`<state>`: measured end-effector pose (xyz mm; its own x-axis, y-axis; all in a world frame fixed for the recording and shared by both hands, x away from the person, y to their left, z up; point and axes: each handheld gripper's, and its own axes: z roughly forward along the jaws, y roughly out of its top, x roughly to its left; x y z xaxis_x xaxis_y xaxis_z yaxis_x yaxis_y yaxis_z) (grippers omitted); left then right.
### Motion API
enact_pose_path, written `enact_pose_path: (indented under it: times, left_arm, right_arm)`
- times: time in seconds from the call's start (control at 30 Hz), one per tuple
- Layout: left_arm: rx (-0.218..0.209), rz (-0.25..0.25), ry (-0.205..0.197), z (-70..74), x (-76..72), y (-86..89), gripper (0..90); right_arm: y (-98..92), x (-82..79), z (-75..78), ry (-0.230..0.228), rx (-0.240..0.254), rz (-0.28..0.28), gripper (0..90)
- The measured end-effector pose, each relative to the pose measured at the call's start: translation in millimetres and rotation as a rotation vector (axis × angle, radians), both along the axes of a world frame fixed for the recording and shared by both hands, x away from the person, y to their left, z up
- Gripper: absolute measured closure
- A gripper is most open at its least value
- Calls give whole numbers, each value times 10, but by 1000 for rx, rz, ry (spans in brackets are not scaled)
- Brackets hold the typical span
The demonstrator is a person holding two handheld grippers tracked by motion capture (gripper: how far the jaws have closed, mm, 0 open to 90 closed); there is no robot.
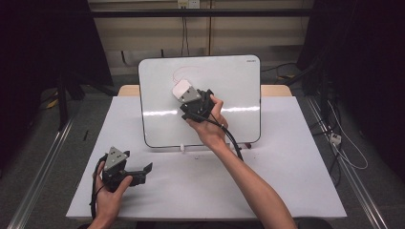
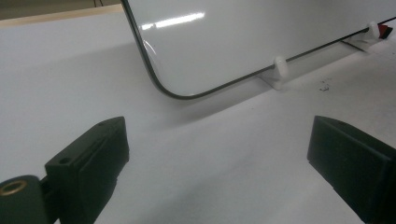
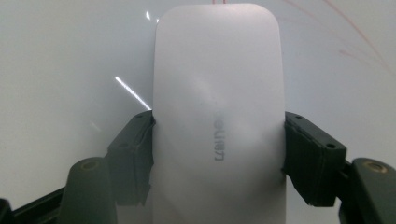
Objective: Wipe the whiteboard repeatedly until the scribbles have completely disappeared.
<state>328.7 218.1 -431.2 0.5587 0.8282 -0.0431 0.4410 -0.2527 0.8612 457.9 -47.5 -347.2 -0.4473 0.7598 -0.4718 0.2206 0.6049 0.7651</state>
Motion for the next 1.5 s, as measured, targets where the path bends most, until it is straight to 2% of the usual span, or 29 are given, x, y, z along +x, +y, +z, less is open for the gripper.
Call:
enact_pose_path:
  times: [0.7,1.23,1.5]
  left_arm:
    - [-2,0,-7,4,-17,18,55]
    - [-3,7,-5,13,-35,44,55]
    - [-3,9,-7,11,-38,55,55]
  right_arm:
    - [246,230,207,-10,4,-21,317]
    - [201,284,295,-18,19,-44,318]
    - [95,306,340,-29,38,-69,318]
